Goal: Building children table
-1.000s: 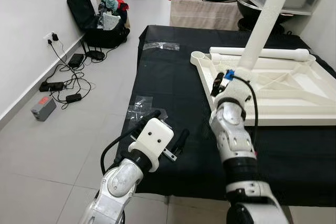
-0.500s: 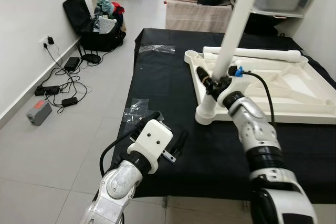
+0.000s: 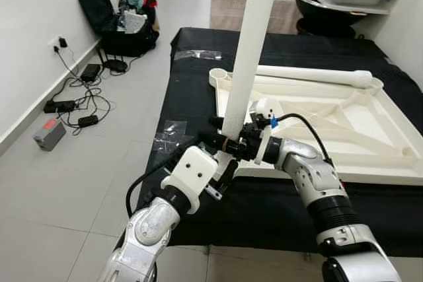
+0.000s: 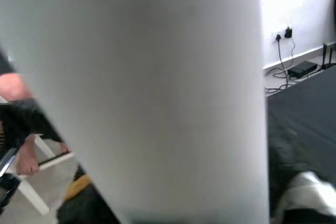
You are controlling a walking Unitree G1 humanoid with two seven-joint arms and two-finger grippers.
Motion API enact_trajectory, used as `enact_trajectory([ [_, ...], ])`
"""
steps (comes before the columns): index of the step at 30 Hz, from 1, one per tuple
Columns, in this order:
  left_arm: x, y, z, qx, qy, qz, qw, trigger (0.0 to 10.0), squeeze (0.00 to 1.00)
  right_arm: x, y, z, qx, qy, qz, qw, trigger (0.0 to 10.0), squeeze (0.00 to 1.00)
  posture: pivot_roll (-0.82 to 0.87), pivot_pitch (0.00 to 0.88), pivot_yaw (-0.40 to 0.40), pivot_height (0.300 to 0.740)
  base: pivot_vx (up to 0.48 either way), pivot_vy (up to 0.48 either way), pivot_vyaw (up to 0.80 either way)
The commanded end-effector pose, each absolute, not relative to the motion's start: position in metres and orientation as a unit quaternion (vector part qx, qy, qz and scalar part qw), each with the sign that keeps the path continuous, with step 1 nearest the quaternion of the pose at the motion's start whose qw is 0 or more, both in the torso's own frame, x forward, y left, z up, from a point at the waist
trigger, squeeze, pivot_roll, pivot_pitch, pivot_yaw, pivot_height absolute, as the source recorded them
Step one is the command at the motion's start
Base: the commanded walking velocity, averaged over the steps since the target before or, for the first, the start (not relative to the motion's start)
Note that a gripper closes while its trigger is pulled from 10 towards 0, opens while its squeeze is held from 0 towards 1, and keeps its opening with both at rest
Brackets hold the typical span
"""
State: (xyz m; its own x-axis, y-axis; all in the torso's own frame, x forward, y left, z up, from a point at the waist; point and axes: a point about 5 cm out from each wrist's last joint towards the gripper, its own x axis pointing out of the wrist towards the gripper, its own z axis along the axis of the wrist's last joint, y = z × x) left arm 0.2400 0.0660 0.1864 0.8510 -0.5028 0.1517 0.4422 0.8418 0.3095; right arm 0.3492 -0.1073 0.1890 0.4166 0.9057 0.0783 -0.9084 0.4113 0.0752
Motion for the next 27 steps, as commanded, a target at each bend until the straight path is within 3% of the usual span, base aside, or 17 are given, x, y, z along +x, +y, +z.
enact_trajectory([
  [1, 0.238, 0.066, 0.185, 0.139, -0.112, -0.251, 0.952, 10.0, 0.00, 0.350, -0.101, 0.194, 0.054, -0.022, 0.549, 0.834, 0.0, 0.00, 0.12, 0.089, -0.075, 0.740, 0.000, 0.000, 0.00],
  [10, 0.238, 0.067, 0.182, 0.140, -0.109, -0.251, 0.952, 10.0, 0.00, 0.367, -0.114, 0.201, 0.054, -0.043, 0.430, 0.900, 0.0, 0.00, 0.11, 0.080, -0.074, 0.740, 0.000, 0.000, 0.00],
  [12, 0.239, 0.066, 0.182, 0.139, -0.109, -0.251, 0.952, 10.0, 0.00, 0.377, -0.125, 0.198, 0.054, -0.036, 0.328, 0.942, 0.0, 0.00, 0.11, 0.078, -0.071, 0.740, 0.000, 0.000, 0.00],
  [13, 0.239, 0.066, 0.182, 0.139, -0.109, -0.251, 0.952, 10.0, 0.00, 0.377, -0.125, 0.198, 0.054, -0.036, 0.328, 0.942, 0.0, 0.00, 0.11, 0.078, -0.071, 0.740, 0.000, 0.000, 0.00],
  [16, 0.239, 0.065, 0.182, 0.139, -0.109, -0.253, 0.951, 10.0, 0.00, 0.384, -0.148, 0.188, 0.052, -0.027, 0.155, 0.986, 0.0, 0.00, 0.11, 0.082, -0.070, 0.740, 0.000, 0.000, 0.00],
  [20, 0.239, 0.066, 0.182, 0.139, -0.109, -0.252, 0.951, 10.0, 0.00, 0.384, -0.159, 0.183, 0.045, -0.020, 0.082, 0.995, 0.0, 0.00, 0.11, 0.084, -0.067, 0.740, 0.000, 0.000, 0.00],
  [23, 0.240, 0.067, 0.182, 0.139, -0.108, -0.252, 0.952, 10.0, 0.00, 0.380, -0.172, 0.181, 0.030, -0.014, -0.056, 0.998, 0.0, 0.00, 0.11, 0.089, -0.069, 0.740, 0.000, 0.000, 0.00],
  [27, 0.239, 0.066, 0.182, 0.139, -0.109, -0.252, 0.952, 10.0, 0.00, 0.371, -0.174, 0.182, 0.020, -0.009, -0.156, 0.987, 0.0, 0.00, 0.11, 0.091, -0.066, 0.740, 0.000, 0.000, 0.00],
])
